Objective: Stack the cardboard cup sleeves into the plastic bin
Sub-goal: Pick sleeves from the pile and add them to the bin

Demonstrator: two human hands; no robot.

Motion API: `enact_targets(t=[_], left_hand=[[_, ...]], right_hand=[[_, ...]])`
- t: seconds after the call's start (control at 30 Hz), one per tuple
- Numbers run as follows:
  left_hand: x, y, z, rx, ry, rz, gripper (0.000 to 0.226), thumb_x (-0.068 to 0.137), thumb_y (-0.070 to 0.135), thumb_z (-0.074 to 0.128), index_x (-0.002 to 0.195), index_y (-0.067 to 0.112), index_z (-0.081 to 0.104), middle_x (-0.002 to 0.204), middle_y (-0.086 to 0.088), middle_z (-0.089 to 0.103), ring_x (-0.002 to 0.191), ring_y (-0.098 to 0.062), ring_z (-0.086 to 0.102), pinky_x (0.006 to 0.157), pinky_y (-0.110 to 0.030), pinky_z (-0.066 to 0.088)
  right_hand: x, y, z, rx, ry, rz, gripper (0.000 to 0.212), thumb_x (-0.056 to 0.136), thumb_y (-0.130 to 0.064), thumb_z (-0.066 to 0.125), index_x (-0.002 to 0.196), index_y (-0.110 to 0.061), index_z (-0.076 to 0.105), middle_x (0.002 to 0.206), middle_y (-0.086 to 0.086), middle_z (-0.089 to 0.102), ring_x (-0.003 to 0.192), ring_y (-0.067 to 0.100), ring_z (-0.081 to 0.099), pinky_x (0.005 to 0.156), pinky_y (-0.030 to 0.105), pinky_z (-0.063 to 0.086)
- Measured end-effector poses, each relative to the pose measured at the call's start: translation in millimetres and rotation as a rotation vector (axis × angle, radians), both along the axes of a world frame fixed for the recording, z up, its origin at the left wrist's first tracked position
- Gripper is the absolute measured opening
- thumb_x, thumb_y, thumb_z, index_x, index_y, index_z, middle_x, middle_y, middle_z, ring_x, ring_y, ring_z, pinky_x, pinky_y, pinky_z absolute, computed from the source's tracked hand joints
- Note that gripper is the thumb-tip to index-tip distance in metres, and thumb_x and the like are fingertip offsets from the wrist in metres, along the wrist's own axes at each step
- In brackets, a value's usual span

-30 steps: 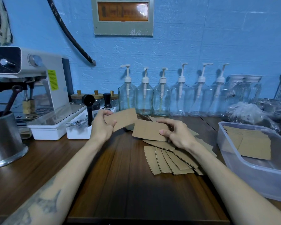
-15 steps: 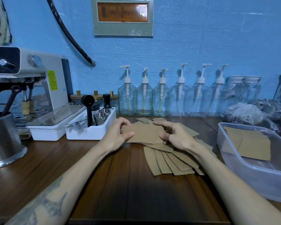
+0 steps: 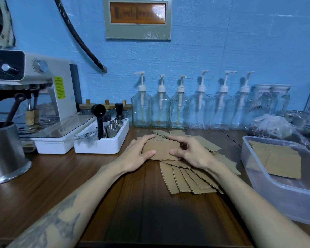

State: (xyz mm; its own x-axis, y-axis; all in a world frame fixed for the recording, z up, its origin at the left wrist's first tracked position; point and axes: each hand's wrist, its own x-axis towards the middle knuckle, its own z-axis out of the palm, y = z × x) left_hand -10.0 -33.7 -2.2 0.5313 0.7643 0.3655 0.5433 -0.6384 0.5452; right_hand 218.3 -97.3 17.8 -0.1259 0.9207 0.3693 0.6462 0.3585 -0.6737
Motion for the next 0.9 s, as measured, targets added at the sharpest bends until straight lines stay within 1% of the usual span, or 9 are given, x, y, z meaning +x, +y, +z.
enact_targets(t=[0.13, 0.23, 0.4, 0.5, 0.6, 0.67, 0.73, 0.8, 0.9], left_hand=[[0, 2, -1, 0.028, 0.002, -0.001, 0.059, 0.095, 0.041, 0.058, 0.147, 0.043, 0.030, 0.136, 0.003, 0.046, 0.124, -0.016, 0.039, 0.110, -0.041, 0.034], [-2, 1, 2, 0.152, -0.022, -0.006, 0.064, 0.088, 0.041, 0.068, 0.144, 0.042, 0.036, 0.124, 0.004, 0.039, 0.122, -0.017, 0.038, 0.109, -0.041, 0.034], [0, -4, 7, 0.470, 0.023, 0.004, 0.049, 0.083, 0.041, 0.073, 0.129, 0.042, 0.056, 0.123, 0.011, 0.038, 0.113, -0.011, 0.037, 0.099, -0.035, 0.035], [0, -5, 11, 0.549, -0.021, 0.052, 0.036, 0.083, 0.039, 0.074, 0.118, 0.037, 0.066, 0.117, 0.012, 0.045, 0.107, -0.009, 0.038, 0.096, -0.034, 0.034], [-2, -7, 15, 0.437, -0.148, 0.060, 0.021, 0.081, 0.032, 0.077, 0.102, 0.032, 0.072, 0.106, 0.011, 0.049, 0.105, -0.012, 0.044, 0.095, -0.035, 0.038], [-1, -9, 17, 0.293, -0.225, 0.048, 0.016, 0.079, 0.030, 0.080, 0.093, 0.031, 0.073, 0.099, 0.011, 0.051, 0.103, -0.016, 0.048, 0.094, -0.035, 0.041], [0, -10, 20, 0.161, -0.288, 0.045, 0.011, 0.077, 0.027, 0.082, 0.085, 0.028, 0.073, 0.093, 0.010, 0.054, 0.097, -0.016, 0.051, 0.088, -0.030, 0.042], [-2, -9, 22, 0.047, -0.357, 0.038, 0.009, 0.078, 0.022, 0.081, 0.081, 0.024, 0.073, 0.085, 0.007, 0.059, 0.083, -0.011, 0.052, 0.077, -0.021, 0.042], [-12, -5, 29, -0.060, -0.452, 0.034, 0.007, 0.082, 0.015, 0.078, 0.082, 0.018, 0.071, 0.075, 0.005, 0.063, 0.064, -0.002, 0.047, 0.061, -0.009, 0.039]], right_hand=[[0, 1, 0, -0.001, 0.001, 0.006, 0.054, 0.091, -0.022, 0.071, 0.140, -0.034, 0.054, 0.098, 0.022, 0.071, 0.063, 0.012, 0.062, 0.086, 0.044, 0.055], [-1, 2, 0, -0.003, 0.003, 0.007, 0.054, 0.091, -0.022, 0.071, 0.141, -0.032, 0.054, 0.101, 0.022, 0.071, 0.065, 0.015, 0.062, 0.085, 0.045, 0.056], [1, 3, -2, -0.012, 0.021, 0.004, 0.054, 0.089, -0.023, 0.073, 0.138, -0.036, 0.055, 0.071, -0.001, 0.066, 0.059, 0.009, 0.062, 0.062, 0.016, 0.046], [2, 3, -3, -0.022, 0.019, -0.014, 0.054, 0.089, -0.026, 0.073, 0.138, -0.040, 0.055, 0.064, -0.006, 0.063, 0.060, 0.008, 0.063, 0.057, 0.014, 0.043], [2, 3, -2, -0.034, 0.026, 0.002, 0.056, 0.088, -0.028, 0.074, 0.139, -0.039, 0.054, 0.068, -0.001, 0.068, 0.063, 0.009, 0.063, 0.071, 0.029, 0.051], [3, 3, -1, -0.039, 0.029, 0.007, 0.058, 0.086, -0.030, 0.075, 0.139, -0.039, 0.054, 0.084, -0.006, 0.072, 0.071, 0.004, 0.063, 0.082, 0.031, 0.052], [3, 3, -1, -0.044, 0.026, 0.007, 0.060, 0.084, -0.032, 0.078, 0.138, -0.040, 0.055, 0.092, -0.022, 0.070, 0.079, -0.006, 0.061, 0.083, 0.020, 0.049], [3, 1, 0, -0.060, 0.046, 0.033, 0.058, 0.083, -0.030, 0.079, 0.135, -0.039, 0.057, 0.074, -0.031, 0.066, 0.074, -0.011, 0.061, 0.073, 0.006, 0.042], [2, 1, -2, -0.024, 0.061, 0.045, 0.051, 0.083, -0.019, 0.079, 0.124, -0.043, 0.059, 0.082, -0.039, 0.067, 0.075, -0.015, 0.063, 0.070, 0.000, 0.042]])
